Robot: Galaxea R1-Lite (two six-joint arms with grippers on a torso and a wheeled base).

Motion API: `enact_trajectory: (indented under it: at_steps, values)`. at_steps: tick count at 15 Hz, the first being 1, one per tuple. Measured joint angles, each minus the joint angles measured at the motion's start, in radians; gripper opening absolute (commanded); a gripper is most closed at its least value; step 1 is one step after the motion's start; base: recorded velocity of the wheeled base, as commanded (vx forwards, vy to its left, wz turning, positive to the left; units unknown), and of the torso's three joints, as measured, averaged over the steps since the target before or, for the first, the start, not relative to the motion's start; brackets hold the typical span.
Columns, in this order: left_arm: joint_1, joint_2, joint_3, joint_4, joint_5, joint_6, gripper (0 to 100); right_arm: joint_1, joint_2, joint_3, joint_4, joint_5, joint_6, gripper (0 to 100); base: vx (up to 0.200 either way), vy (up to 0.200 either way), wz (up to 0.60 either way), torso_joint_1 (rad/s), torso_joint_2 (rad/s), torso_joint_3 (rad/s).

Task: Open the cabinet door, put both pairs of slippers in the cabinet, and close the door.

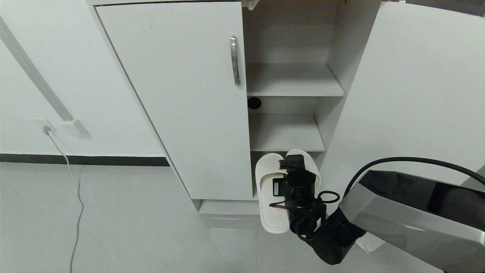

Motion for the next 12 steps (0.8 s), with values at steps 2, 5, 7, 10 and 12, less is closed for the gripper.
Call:
enact_trajectory:
  at_steps: [2,5,7,10,12]
  values:
    - [0.000,0.000,0.000,0.000,0.001,-0.001,0,-0.017,0.024,-0.001,-0.087,0.001,-0.053,0,0.000,0.000,0.00,0.000,0.00,0.000]
    - [0.000,0.000,0.000,0.000,0.001,-0.001,0,-0.031,0.044,-0.003,-0.092,0.003,-0.055,0,0.000,0.000,0.00,0.000,0.00,0.000]
    - [0.000,0.000,0.000,0.000,-0.001,0.000,0,-0.034,0.048,-0.003,-0.093,0.003,-0.054,0,0.000,0.000,0.00,0.000,0.00,0.000]
    - [0.000,0.000,0.000,0.000,-0.002,0.001,0,-0.035,0.048,-0.004,-0.094,0.003,-0.053,0,0.200,0.000,0.00,-0.002,0.00,0.002]
    - [0.000,0.000,0.000,0.000,-0.002,0.001,0,-0.036,0.048,-0.005,-0.096,0.003,-0.052,0,0.200,0.000,0.00,0.002,0.00,0.002]
